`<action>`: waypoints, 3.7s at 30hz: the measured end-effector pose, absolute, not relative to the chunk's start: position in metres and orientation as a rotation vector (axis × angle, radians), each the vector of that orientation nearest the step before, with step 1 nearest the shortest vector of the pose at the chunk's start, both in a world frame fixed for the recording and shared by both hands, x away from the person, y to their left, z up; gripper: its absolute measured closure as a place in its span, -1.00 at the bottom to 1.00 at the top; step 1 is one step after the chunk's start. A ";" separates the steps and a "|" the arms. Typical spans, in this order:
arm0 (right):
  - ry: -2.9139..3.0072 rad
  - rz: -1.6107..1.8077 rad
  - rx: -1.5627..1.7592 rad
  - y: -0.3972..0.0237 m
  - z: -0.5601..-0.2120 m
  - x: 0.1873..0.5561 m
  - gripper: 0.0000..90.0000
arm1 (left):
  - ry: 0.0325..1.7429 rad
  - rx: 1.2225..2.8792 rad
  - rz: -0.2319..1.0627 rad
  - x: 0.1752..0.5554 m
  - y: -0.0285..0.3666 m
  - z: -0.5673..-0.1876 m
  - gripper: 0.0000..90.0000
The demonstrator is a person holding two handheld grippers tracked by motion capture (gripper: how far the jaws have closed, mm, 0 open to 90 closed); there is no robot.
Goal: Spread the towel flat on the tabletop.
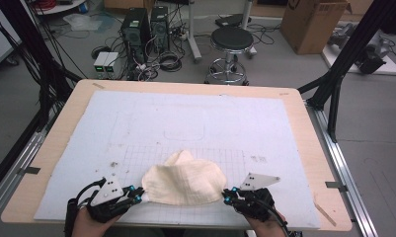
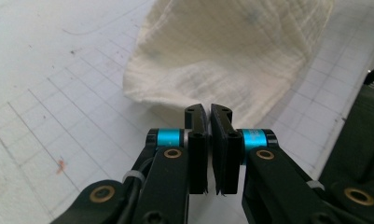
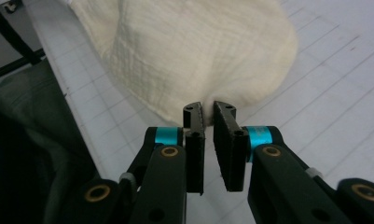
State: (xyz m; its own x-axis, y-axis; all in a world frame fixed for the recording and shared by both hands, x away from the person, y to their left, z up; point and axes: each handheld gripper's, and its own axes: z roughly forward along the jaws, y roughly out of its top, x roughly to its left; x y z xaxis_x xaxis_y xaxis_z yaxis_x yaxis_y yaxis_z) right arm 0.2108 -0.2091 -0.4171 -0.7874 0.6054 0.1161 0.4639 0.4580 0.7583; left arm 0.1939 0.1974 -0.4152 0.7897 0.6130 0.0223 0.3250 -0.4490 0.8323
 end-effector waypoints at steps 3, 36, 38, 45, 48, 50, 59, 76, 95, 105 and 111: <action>2.530 1.252 0.921 -0.208 -0.416 0.208 0.63 | 0.674 2.044 0.384 0.192 0.200 -0.412 0.52; 2.689 1.236 0.765 -0.165 -0.426 0.314 0.88 | 0.641 2.129 0.260 0.288 0.177 -0.431 0.88; 2.656 1.231 0.778 -0.170 -0.420 0.309 0.91 | 0.654 2.101 0.285 0.285 0.181 -0.427 0.97; 2.588 1.243 0.781 -0.186 -0.403 0.292 0.90 | 0.643 2.035 0.300 0.278 0.186 -0.416 0.99; 2.600 1.242 0.787 -0.191 -0.402 0.285 0.87 | 0.641 2.037 0.258 0.283 0.181 -0.417 0.56; 2.600 1.235 0.782 -0.194 -0.405 0.281 0.87 | 0.618 2.057 0.231 0.288 0.174 -0.418 0.42; 2.632 1.216 0.799 -0.204 -0.418 0.275 0.85 | 0.655 2.037 0.127 0.317 0.161 -0.427 -0.05; 2.576 1.271 0.827 -0.204 -0.409 0.284 0.86 | 0.579 2.029 0.125 0.307 0.171 -0.406 0.88; 2.636 1.203 0.769 -0.190 -0.410 0.250 0.89 | 0.694 2.085 0.175 0.246 0.218 -0.420 0.87; 2.589 1.290 0.719 -0.195 -0.389 0.244 0.71 | 0.620 2.037 0.097 0.252 0.214 -0.401 0.31; 2.530 1.375 0.710 -0.181 -0.364 0.269 0.57 | 0.615 1.962 0.132 0.270 0.212 -0.376 0.37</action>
